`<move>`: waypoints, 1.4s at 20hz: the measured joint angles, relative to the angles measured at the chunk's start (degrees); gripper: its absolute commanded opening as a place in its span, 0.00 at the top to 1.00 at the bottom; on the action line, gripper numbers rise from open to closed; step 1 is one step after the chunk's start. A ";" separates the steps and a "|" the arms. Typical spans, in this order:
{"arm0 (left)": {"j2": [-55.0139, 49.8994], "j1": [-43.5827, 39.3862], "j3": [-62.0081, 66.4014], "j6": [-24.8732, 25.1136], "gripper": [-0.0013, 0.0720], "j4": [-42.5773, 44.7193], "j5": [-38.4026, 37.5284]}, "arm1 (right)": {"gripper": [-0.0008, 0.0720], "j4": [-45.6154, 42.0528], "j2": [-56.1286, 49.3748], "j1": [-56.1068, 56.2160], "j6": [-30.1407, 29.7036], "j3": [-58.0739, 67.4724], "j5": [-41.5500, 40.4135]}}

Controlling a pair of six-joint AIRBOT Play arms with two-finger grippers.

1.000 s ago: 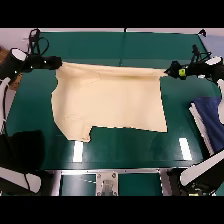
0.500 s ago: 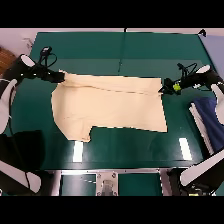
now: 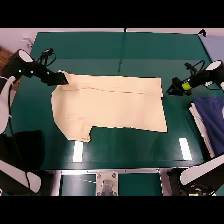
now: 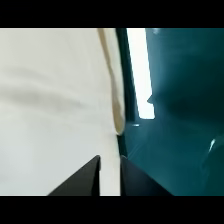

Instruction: Fold the shirts.

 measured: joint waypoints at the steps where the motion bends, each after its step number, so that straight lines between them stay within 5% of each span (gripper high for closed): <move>1: 0.04 0.02 0.50 -1.38 0.95 0.39 -3.82 | 0.96 -1.09 1.60 -0.76 0.83 -0.87 1.42; 6: 3.19 0.02 -1.22 -6.99 0.95 1.44 -18.53 | 0.97 -3.28 13.94 -4.46 1.81 -15.76 1.90; 11: 20.22 0.02 -19.71 -11.15 0.95 6.58 -16.57 | 0.96 -0.33 33.77 -10.21 2.14 -42.29 -4.76; 12: 24.63 0.04 -25.07 -12.48 0.83 8.07 -15.37 | 0.89 1.31 37.83 -11.02 2.16 -47.52 -6.05; 13: 28.44 0.02 -29.92 -13.79 0.35 9.44 -14.01 | 0.67 2.58 41.20 -11.56 2.23 -52.00 -7.37; 14: 32.33 0.02 -34.93 -15.19 0.05 10.45 -12.35 | 0.48 3.72 44.28 -12.02 2.23 -56.33 -9.03; 15: 35.32 0.02 -39.17 -16.65 0.05 11.17 -10.75 | 0.47 4.85 46.45 -12.33 2.21 -59.71 -10.56; 20: 42.97 0.02 -56.37 -21.55 0.06 7.39 -0.09 | 0.47 10.47 51.04 -11.98 1.31 -71.63 -18.88; 22: 43.85 -0.28 -61.68 -22.12 0.35 3.65 5.81 | 0.47 13.55 51.34 -10.29 1.09 -74.18 -22.77; 27: 44.70 -3.45 -69.40 -20.72 0.36 -6.97 18.80 | 0.47 23.12 49.09 -2.47 1.01 -76.52 -33.55; 28: 44.78 -4.15 -70.01 -20.26 0.79 -8.41 20.90 | 0.47 25.14 48.13 -0.79 1.01 -76.65 -35.65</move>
